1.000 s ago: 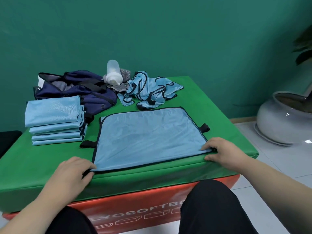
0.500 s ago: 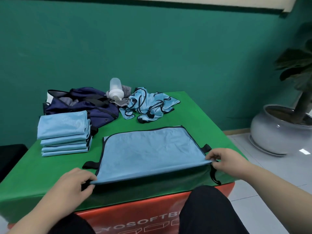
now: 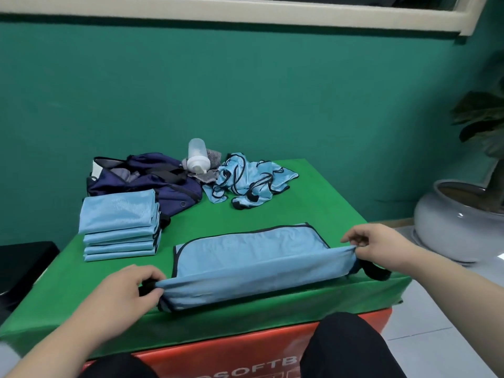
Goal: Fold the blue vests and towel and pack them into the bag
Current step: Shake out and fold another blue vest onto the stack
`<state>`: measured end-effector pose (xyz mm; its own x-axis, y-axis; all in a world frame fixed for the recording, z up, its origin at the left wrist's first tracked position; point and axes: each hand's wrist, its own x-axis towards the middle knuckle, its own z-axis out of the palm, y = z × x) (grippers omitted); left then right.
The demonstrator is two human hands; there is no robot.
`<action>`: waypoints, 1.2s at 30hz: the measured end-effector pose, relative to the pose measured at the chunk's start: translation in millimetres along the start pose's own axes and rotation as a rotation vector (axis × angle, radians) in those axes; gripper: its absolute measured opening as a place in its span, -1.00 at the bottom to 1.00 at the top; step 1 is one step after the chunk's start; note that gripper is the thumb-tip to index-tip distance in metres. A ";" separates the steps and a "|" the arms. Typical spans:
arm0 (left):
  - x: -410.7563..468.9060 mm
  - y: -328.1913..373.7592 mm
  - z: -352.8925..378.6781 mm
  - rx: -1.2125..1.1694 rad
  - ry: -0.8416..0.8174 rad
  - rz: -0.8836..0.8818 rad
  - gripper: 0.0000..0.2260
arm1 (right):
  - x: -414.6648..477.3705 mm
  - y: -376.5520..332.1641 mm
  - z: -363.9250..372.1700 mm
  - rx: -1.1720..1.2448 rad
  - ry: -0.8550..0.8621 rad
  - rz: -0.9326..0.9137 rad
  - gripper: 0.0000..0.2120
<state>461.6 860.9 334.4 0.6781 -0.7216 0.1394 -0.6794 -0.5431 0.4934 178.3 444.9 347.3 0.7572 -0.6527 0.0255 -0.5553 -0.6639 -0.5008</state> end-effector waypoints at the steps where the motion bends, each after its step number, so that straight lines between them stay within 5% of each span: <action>1: 8.2 -0.2 0.4 -0.002 -0.001 -0.021 -0.77 | 9.3 -3.3 -0.2 -0.012 -0.004 -0.002 -0.67; 18: 161.1 -31.9 48.6 0.376 0.119 -0.097 -0.74 | 180.1 -18.0 67.5 -0.234 -0.091 0.051 -0.65; 22: 163.4 -46.9 68.6 0.659 0.170 -0.006 -0.88 | 189.9 -7.8 83.0 -0.182 -0.083 0.090 -0.65; 27: 147.8 -22.6 77.9 0.631 0.363 0.178 -0.80 | 194.4 -5.1 69.4 -0.435 -0.011 -0.003 -0.67; 31: 134.5 -3.9 101.7 0.529 0.160 0.398 -0.68 | 167.5 -29.2 65.5 -0.627 0.178 -0.306 -0.60; 33: 131.2 -10.5 115.5 0.573 0.070 0.415 -0.64 | 140.8 -42.3 82.2 -0.591 0.078 -0.448 -0.46; 36: 126.1 -27.1 128.8 0.649 -0.016 0.348 -0.53 | 114.3 -39.8 110.6 -0.611 -0.137 -0.391 -0.32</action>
<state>529.4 729.4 228.0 0.3922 -0.9020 0.1804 -0.8871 -0.4228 -0.1851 325.0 437.1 274.5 0.9531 -0.3015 -0.0250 -0.2980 -0.9499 0.0946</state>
